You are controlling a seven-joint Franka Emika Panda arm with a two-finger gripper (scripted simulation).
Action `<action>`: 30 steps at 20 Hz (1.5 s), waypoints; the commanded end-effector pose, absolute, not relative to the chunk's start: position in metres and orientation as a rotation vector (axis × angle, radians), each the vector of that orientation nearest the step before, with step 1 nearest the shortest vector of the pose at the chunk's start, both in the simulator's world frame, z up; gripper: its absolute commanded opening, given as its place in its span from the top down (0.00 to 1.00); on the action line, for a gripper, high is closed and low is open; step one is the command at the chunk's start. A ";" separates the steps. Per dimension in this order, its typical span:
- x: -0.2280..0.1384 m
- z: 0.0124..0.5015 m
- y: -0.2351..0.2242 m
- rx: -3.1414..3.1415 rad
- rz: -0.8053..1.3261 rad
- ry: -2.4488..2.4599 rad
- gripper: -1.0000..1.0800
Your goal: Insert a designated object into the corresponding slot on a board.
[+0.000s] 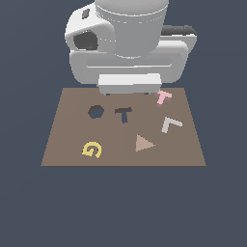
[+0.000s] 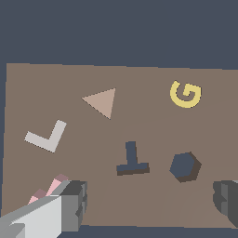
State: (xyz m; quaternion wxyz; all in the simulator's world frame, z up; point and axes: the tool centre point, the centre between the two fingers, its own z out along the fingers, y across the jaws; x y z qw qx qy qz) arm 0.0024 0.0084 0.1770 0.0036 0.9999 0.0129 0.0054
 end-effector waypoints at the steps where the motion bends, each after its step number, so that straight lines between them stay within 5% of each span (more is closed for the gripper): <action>1: 0.002 0.177 0.008 3.134 0.017 0.040 0.04; 30: -0.071 0.084 0.100 3.101 0.004 -0.488 0.04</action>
